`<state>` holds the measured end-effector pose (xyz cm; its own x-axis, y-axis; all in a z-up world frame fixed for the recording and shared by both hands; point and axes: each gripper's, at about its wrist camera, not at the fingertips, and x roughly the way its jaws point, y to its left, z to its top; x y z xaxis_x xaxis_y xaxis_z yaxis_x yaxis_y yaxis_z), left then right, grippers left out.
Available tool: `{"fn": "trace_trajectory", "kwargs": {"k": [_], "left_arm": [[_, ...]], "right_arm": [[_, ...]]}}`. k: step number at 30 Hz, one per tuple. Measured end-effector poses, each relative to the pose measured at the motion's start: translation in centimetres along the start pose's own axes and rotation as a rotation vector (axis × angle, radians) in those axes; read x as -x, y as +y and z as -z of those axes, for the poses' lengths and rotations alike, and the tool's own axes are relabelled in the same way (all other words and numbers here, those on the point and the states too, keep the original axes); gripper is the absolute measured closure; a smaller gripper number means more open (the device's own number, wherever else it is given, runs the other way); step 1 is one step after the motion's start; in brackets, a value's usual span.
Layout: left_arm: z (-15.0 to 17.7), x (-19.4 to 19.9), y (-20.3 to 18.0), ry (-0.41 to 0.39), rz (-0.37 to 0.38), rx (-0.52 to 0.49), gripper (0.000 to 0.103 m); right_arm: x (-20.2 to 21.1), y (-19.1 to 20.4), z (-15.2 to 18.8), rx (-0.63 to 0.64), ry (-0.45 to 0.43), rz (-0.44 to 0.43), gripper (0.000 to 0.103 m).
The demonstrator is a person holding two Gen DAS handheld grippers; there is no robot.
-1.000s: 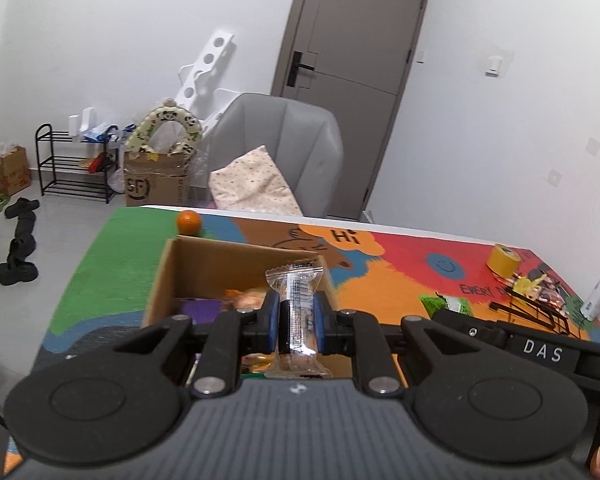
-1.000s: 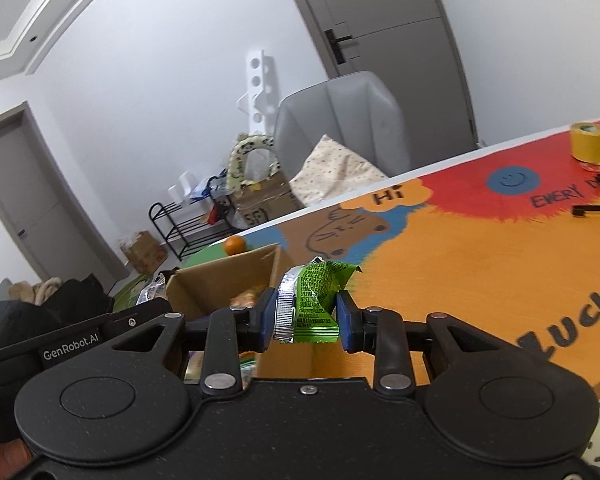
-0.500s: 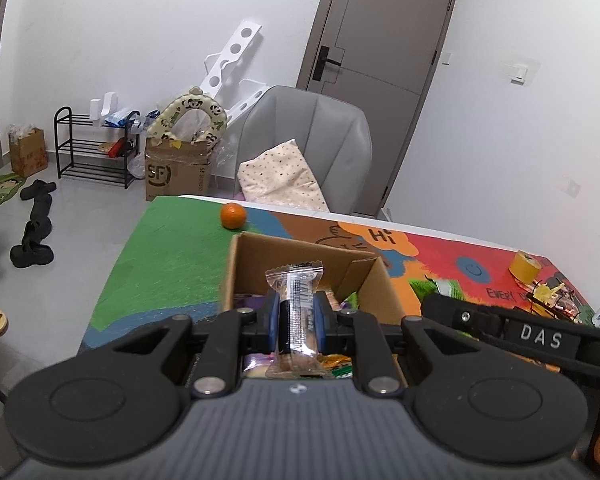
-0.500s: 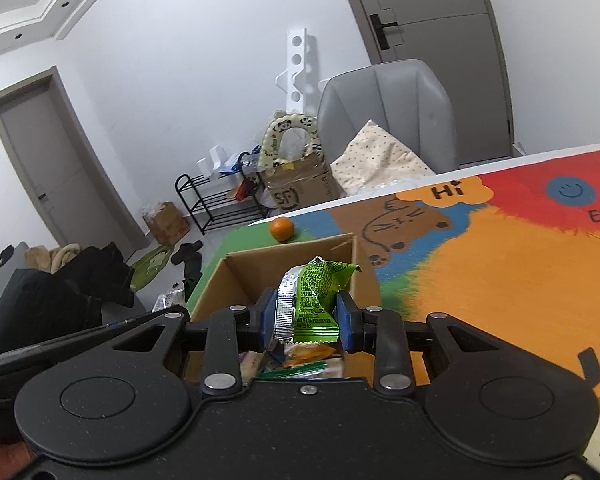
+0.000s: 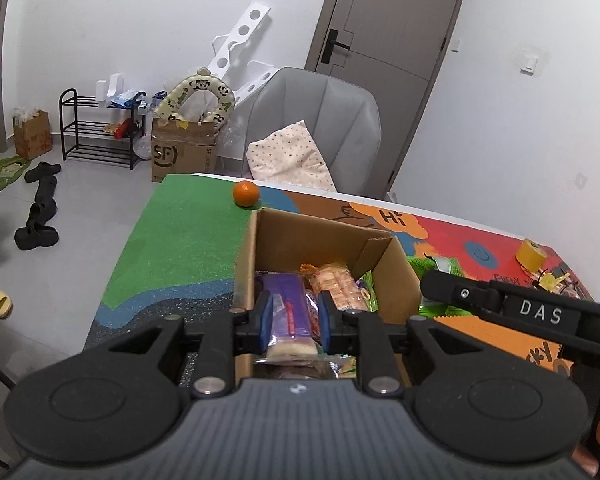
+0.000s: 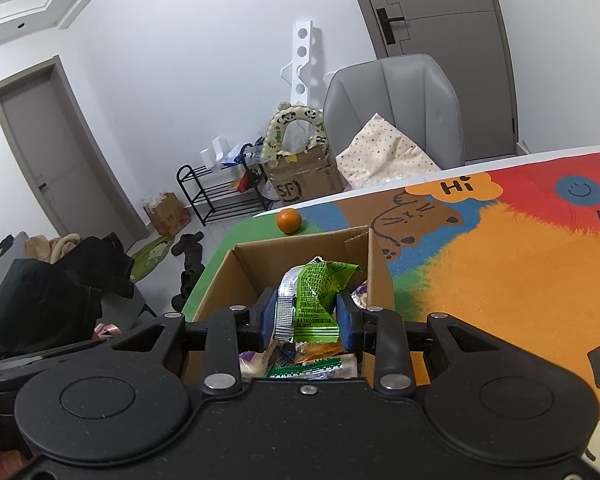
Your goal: Organize snacks
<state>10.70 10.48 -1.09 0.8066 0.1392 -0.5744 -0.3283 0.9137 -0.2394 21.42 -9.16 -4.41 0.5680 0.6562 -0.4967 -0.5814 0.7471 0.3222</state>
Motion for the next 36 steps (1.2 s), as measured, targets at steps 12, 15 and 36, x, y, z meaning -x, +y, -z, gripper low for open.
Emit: {"fn": "trace_trajectory", "kwargs": {"k": [12, 15, 36], "left_arm": [[0.3, 0.8, 0.3, -0.007, 0.006, 0.010, 0.040], [0.6, 1.1, -0.1, -0.014, 0.009, -0.005, 0.027], [3.4, 3.0, -4.5, 0.011, 0.061, -0.059, 0.009]], "right_arm": [[1.8, -0.3, 0.6, -0.008, -0.019, 0.036, 0.055], [2.6, -0.7, 1.1, -0.013, -0.024, 0.049, 0.047], [10.2, -5.2, 4.7, -0.112, -0.087, 0.144, 0.000]]}}
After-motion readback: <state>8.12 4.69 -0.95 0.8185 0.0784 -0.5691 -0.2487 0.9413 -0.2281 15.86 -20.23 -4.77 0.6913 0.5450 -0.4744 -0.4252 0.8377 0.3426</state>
